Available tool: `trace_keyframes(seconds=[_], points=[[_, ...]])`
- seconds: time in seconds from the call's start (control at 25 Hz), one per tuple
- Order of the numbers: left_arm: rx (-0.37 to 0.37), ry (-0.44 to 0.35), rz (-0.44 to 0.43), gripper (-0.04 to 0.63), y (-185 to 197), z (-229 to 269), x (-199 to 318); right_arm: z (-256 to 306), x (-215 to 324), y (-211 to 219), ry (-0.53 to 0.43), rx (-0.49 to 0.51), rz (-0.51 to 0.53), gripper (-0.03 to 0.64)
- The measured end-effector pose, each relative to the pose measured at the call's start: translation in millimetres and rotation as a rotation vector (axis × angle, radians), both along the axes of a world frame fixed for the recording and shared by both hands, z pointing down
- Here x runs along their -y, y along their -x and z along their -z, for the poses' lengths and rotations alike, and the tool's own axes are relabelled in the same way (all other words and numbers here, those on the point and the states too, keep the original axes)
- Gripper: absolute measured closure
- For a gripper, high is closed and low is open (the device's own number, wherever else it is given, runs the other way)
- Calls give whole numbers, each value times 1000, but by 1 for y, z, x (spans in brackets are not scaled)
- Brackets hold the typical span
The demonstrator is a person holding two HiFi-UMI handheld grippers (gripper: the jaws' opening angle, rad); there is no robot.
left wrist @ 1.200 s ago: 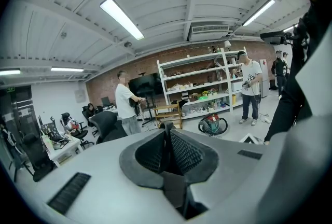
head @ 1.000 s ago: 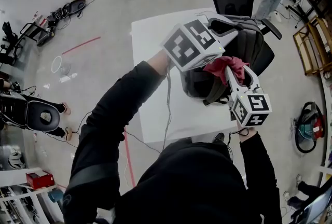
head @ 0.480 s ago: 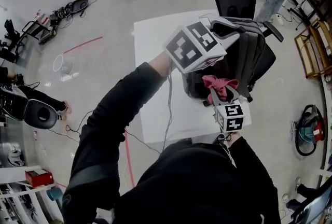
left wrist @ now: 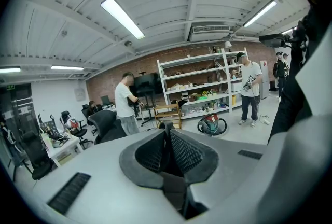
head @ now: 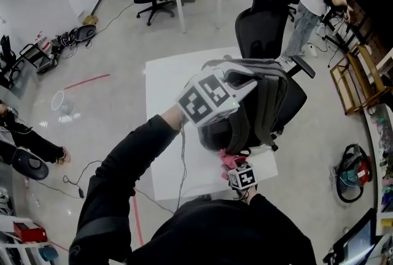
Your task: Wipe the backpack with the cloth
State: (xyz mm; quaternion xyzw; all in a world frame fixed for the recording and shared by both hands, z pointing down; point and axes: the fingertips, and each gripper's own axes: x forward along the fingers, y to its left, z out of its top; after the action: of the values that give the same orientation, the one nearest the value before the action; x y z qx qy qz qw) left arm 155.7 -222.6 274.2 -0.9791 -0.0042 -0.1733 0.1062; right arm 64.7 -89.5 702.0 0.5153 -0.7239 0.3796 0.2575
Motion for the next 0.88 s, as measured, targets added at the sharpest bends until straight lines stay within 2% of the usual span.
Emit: trace_keyframes(seconds=[0.12,0.2,0.32,0.44,0.68,0.8,0.88], points=[[12,17,3,552,6,-3,-10,33,4,-2,-45,-7,-23,476],[10,17,6,552,8,-4,-15,66,17,-17,-117,-36,-47,476],[8,4,7,552,8,0,-20,136,48,-46,-289,-81,-73,476],[13,2,16,552,5,0,-24,216,68,-64,-454,-79,-92,476],[11,18,56,552,10,0,-30,373,76,-79,-805,-97,-104,476],[-6,35,85,552,9,0,-31,417,69,-97,-912,-123,-117,476],[-10,41,101,552,6,1,-33,430,66,-109,-939,-126,-120,476]])
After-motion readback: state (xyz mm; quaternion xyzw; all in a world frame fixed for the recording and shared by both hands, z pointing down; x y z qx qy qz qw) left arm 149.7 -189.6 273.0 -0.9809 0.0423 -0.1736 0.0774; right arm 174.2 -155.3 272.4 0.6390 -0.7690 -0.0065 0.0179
